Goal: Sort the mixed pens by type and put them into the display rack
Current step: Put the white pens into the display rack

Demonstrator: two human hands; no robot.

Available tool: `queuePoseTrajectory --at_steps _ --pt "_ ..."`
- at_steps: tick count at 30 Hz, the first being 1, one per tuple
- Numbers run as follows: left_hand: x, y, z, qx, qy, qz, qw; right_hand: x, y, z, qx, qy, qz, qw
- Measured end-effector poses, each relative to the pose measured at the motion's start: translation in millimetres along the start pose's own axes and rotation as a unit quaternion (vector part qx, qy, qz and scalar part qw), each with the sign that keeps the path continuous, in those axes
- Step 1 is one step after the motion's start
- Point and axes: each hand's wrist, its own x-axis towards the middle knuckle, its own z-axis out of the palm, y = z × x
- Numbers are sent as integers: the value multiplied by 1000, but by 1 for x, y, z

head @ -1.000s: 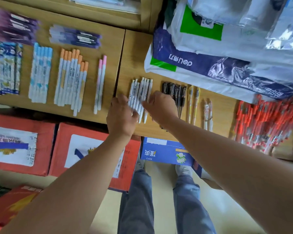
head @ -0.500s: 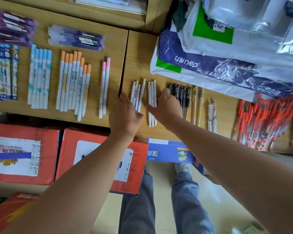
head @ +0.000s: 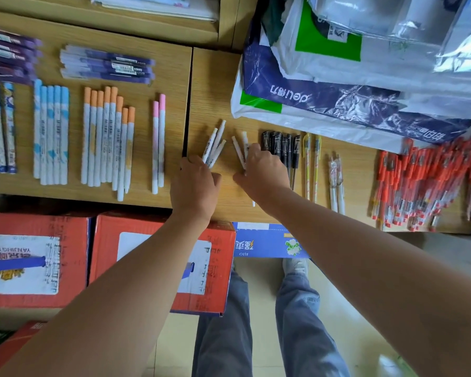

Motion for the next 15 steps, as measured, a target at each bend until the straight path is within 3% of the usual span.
queuePoseTrajectory --at_steps 7,10,15 --pt "3 -5 -4 -173 -41 -21 984 -3 3 5 27 -15 -18 999" --pt "1 -1 -4 -227 -84 -9 970 -4 1 0 101 -44 -13 994" --pt "-6 11 -10 -376 -141 -42 915 -17 9 -19 275 -89 -19 957"
